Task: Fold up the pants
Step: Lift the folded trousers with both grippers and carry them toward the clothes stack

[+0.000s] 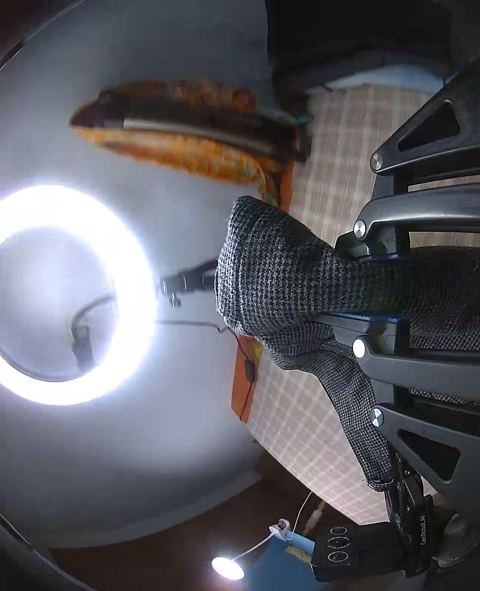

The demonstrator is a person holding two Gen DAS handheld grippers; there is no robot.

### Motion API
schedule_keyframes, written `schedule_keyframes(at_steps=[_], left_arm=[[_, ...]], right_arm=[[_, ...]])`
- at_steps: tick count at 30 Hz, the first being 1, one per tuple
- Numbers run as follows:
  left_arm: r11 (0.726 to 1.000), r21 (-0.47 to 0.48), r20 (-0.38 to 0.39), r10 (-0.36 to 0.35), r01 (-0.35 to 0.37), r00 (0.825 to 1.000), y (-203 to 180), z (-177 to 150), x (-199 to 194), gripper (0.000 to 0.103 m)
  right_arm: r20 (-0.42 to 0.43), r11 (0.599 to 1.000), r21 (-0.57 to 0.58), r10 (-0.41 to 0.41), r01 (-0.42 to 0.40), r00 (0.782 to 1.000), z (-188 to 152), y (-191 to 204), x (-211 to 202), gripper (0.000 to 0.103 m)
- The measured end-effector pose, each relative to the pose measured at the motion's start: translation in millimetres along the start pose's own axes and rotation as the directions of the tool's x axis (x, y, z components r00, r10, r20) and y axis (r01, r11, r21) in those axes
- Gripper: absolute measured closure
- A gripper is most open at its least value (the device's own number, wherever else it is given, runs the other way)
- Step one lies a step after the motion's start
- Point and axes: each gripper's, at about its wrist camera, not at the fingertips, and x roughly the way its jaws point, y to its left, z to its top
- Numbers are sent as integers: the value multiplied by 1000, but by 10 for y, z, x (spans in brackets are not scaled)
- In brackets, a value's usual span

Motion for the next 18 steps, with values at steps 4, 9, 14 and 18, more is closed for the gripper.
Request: schedule_keyframes(at_steps=[4,9,14,18], left_arm=[[998,45,-19,-33,34,999,-316,-61,220,71],[991,108,-50,-79,84,996,-784,-115,527,71],[976,175,-58,-120,128,991,-1227,-171,817,71],[957,242,-67,-148,160,987,-1659,-207,1170,71]], right_arm=[[18,999,17,-33,33,999,-24,-348,-267,84],[46,996,24,-82,81,996,8,-708,-620,85],[66,990,28,-141,139,988,137,-1095,-936,85],[98,981,15,-196,196,976,264,-1396,-1173,85]])
